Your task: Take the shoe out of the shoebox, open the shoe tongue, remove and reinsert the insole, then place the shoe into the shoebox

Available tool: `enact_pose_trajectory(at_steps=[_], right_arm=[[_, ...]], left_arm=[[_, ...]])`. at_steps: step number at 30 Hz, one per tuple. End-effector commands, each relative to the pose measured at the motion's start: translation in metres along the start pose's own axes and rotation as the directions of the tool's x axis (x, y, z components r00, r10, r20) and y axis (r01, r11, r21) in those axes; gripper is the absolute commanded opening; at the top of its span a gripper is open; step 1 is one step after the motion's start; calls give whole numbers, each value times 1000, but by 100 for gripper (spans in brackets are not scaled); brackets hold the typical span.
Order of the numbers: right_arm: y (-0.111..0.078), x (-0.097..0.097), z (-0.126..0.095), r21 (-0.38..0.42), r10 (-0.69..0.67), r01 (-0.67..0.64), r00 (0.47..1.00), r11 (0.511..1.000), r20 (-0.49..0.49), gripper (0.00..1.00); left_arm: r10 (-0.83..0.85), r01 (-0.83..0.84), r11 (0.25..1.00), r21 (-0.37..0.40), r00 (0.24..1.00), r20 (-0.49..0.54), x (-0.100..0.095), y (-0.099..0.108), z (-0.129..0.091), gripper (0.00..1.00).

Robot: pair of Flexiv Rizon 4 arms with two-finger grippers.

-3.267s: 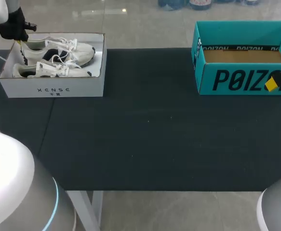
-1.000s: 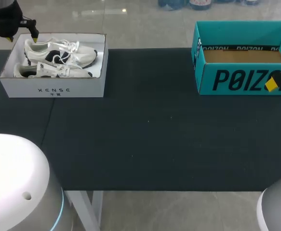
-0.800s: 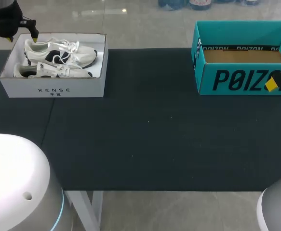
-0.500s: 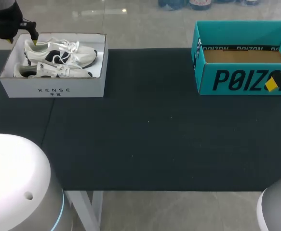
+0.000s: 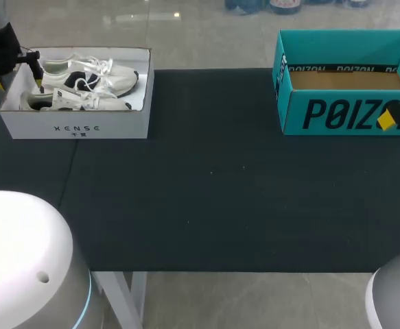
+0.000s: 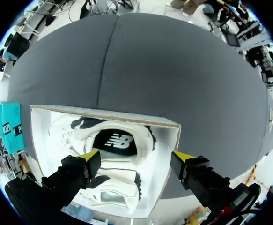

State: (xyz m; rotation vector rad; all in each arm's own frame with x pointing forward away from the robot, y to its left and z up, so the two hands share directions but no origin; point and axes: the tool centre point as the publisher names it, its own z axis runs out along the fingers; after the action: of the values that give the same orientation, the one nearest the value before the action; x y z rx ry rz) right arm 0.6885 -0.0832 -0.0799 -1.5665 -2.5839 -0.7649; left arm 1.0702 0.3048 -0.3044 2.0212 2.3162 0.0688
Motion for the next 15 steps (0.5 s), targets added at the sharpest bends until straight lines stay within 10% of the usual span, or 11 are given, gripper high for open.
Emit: enact_pose_trajectory(at_steps=[1,15], right_arm=[[3,-1,0,7,1,-1,1000,1000,-1,100],[3,-1,0,7,1,-1,1000,1000,-1,100]], left_arm=[[-25,25,1000,10,1000,6,12,-3,14,100],[-28,28,999,26,1000,0,8,6,25,100]])
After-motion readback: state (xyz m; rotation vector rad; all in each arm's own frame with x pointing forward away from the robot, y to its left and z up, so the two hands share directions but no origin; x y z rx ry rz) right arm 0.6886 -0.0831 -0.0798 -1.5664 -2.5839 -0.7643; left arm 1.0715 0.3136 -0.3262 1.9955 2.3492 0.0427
